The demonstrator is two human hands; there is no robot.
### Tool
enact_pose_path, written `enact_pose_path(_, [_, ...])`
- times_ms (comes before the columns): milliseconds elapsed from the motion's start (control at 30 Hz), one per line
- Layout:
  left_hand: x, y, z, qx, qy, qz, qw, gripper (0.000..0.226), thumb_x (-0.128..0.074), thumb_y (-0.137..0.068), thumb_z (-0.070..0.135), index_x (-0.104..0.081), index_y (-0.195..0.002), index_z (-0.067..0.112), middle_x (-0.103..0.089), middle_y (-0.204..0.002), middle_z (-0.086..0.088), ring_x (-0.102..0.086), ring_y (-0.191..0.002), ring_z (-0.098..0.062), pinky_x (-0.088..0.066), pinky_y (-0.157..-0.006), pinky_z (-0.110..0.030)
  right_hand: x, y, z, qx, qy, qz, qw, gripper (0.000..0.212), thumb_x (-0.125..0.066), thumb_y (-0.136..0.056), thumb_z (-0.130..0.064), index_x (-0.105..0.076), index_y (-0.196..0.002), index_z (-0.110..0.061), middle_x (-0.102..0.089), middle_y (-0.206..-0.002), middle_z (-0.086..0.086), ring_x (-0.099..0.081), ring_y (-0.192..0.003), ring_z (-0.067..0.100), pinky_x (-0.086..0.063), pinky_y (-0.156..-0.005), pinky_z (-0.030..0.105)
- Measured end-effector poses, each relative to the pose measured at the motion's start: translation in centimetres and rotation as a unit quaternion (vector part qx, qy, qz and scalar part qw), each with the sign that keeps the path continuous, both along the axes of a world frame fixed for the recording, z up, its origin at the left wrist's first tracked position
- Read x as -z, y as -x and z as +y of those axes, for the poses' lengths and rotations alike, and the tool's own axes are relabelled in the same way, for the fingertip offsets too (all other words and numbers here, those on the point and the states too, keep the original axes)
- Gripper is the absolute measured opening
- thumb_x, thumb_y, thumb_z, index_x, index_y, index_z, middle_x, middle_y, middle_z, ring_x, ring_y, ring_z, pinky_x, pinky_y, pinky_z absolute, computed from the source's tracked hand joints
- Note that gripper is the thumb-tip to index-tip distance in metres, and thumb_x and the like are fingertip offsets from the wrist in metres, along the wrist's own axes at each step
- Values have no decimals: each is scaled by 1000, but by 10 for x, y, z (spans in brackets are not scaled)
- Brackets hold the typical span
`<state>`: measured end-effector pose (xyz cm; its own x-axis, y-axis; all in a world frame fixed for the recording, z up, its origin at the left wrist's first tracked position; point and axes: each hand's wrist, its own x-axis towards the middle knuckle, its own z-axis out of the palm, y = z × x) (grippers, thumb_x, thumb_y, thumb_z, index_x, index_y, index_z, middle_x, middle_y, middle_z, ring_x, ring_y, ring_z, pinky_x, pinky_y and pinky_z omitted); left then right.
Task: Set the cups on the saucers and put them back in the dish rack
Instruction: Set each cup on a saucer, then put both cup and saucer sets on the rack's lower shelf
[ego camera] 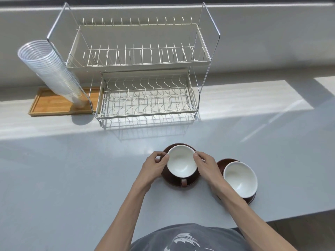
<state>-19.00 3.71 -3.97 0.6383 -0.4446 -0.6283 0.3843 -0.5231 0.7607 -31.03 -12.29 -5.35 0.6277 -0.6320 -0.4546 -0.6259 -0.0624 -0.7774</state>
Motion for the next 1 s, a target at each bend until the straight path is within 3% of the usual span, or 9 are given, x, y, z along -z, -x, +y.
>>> enact_pose_path(100, [0, 0, 1, -24, 4, 1, 1000, 18, -63, -89, 43, -66, -102, 31, -68, -111, -19, -70, -101, -33, -58, -90, -51, 1, -9, -6, -25, 2, -4, 1000, 30, -47, -98, -37, -71, -103, -21, -73, -99, 2, -64, -102, 22, -48, -88, 34])
enact_pose_path(167, [-3, -3, 1, -36, 6, -6, 999, 20, -64, -88, 45, -65, -103, 32, -67, -110, -18, -70, -101, -33, -59, -89, -50, 0, -15, -10, -29, 6, -11, 999, 30, -47, -98, -37, -70, -98, -18, -72, -98, 7, -64, -98, 26, -47, -82, 34])
enact_pose_path(300, [-11, -15, -4, -54, 19, -20, 998, 22, -65, -88, 46, -64, -104, 31, -67, -109, -13, -71, -99, -32, -60, -87, -50, -8, -32, -18, -28, -2, -25, 999, 30, -47, -97, -37, -69, -87, -18, -57, -70, -7, -51, -73, 19, -43, -68, 32])
enact_pose_path(667, [-41, -62, -27, -77, 54, -49, 994, 28, -66, -90, 45, -61, -110, 26, -70, -102, -12, -72, -85, -21, -63, -82, -46, -40, -84, -53, -61, 3, -53, 997, 35, -45, -93, -44, -69, -95, -18, -63, -84, -3, -57, -82, 20, -50, -78, 39])
enact_pose_path(833, [-55, -94, -47, -71, 53, -68, 994, 21, -64, -92, 42, -60, -105, 26, -70, -94, -7, -69, -81, -17, -64, -78, -42, -52, -115, -71, -60, -1, -71, 996, 34, -45, -91, -40, -68, -89, -14, -57, -74, -6, -52, -76, 19, -47, -75, 36])
enact_pose_path(1000, [-63, -132, -69, -57, 27, -86, 994, 29, -61, -93, 42, -59, -113, 20, -68, -92, -6, -67, -81, -18, -63, -77, -42, -62, -153, -89, -53, 10, -73, 996, 35, -44, -88, -38, -58, -79, -7, -47, -67, -2, -45, -70, 22, -43, -68, 35])
